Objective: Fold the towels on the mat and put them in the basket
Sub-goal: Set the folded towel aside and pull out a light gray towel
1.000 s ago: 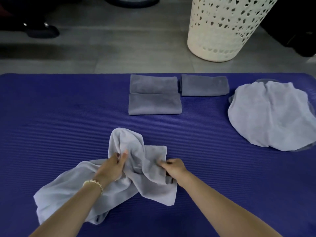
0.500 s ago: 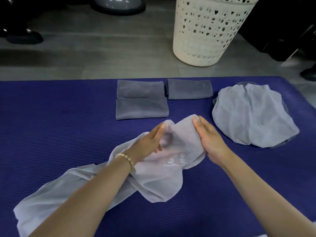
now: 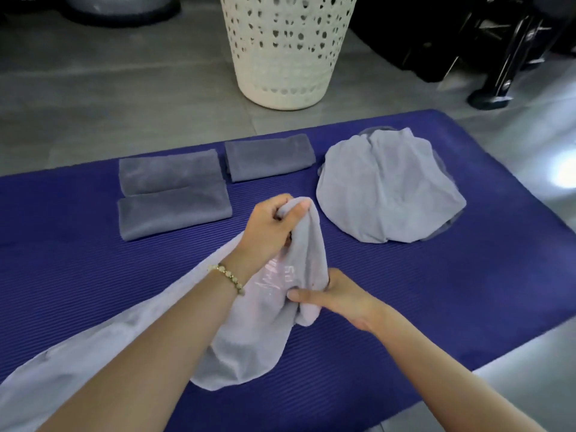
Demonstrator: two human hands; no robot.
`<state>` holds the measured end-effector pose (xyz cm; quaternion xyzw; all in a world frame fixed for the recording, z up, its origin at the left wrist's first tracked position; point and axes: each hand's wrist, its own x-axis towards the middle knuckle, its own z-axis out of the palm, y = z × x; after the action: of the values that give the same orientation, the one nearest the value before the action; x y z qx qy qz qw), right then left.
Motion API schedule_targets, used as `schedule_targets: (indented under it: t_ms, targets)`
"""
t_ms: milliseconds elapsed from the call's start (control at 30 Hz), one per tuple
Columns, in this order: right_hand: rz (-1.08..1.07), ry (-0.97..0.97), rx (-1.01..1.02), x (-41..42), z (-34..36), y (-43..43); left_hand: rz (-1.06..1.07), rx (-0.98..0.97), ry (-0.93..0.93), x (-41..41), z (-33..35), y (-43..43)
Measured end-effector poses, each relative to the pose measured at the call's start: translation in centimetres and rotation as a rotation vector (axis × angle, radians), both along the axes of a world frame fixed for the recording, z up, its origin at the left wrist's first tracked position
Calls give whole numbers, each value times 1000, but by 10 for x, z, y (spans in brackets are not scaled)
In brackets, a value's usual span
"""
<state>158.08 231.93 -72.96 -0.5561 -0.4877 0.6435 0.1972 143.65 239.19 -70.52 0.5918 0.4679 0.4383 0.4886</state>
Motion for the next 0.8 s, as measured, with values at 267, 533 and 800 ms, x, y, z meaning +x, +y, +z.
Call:
schedule_targets:
  t_ms: [267, 533, 800]
  targets:
    - [54, 55, -128, 70, -1, 20, 140, 36, -3, 51, 9, 82]
    - [-177, 44, -333, 164, -6, 27, -66, -19, 294, 71, -9, 116]
    - [-860, -224, -325, 184, -111, -22, -289, -170, 738, 43, -136, -21]
